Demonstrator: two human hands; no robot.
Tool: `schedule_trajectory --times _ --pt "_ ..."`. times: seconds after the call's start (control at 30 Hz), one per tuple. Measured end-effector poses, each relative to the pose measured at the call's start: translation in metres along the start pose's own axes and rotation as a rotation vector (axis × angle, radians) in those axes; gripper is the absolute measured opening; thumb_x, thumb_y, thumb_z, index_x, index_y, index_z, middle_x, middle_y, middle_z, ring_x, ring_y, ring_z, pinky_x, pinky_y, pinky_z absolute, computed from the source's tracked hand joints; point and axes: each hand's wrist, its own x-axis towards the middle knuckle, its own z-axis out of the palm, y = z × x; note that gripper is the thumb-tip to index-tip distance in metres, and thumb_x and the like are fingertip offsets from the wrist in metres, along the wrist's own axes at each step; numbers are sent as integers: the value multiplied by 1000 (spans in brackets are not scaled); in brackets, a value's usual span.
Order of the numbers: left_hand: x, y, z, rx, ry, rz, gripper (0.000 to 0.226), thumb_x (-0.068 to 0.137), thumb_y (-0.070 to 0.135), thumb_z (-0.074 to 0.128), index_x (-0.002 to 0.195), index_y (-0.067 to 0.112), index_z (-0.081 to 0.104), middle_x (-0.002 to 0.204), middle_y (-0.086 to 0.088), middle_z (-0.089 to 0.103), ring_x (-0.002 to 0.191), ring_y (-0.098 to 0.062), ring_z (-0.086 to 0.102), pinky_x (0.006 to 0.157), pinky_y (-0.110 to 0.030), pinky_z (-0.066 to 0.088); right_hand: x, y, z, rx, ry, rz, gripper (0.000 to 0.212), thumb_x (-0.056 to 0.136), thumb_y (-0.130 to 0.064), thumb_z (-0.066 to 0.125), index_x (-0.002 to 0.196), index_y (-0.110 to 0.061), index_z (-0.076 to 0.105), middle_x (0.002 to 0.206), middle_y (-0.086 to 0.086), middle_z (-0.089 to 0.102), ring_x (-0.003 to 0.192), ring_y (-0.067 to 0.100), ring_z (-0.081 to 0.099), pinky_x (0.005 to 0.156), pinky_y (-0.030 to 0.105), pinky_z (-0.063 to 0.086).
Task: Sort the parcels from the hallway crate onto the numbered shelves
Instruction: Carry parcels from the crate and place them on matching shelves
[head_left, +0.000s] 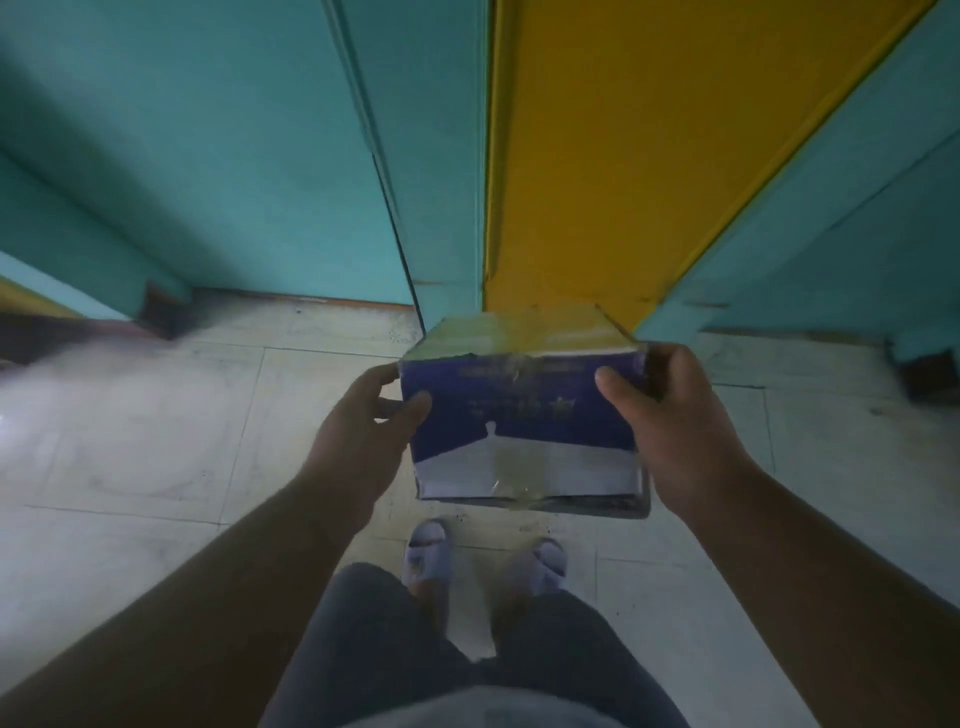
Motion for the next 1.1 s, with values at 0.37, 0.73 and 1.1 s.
schedule_trajectory --times 0.37,0.73,1.1 --pt "-75 110 -47 -211 1 65 29 98 32 62 126 25 64 110 -1 75 96 -23 73 80 -42 60 -82 -106 -50 399 -286 -147 39 100 -11 53 135 -29 54 115 -9 73 103 8 70 71 18 54" --pt "-89 160 -107 -57 -614 463 86 87 -12 65 150 40 39 140 3 61 125 -26 61 105 -52 48 -107 -177 -59 548 98 -11 13 94 -32 64 89 -20 67 79 -1 71 69 17 64 64 30 47" --pt "-86 164 -97 -36 -251 474 64 64 68 73 120 37 64 111 4 74 102 -23 72 90 -60 56 -138 -164 -52 390 -45 -297 30 93 -17 65 122 -20 65 110 2 74 98 23 71 75 34 56"
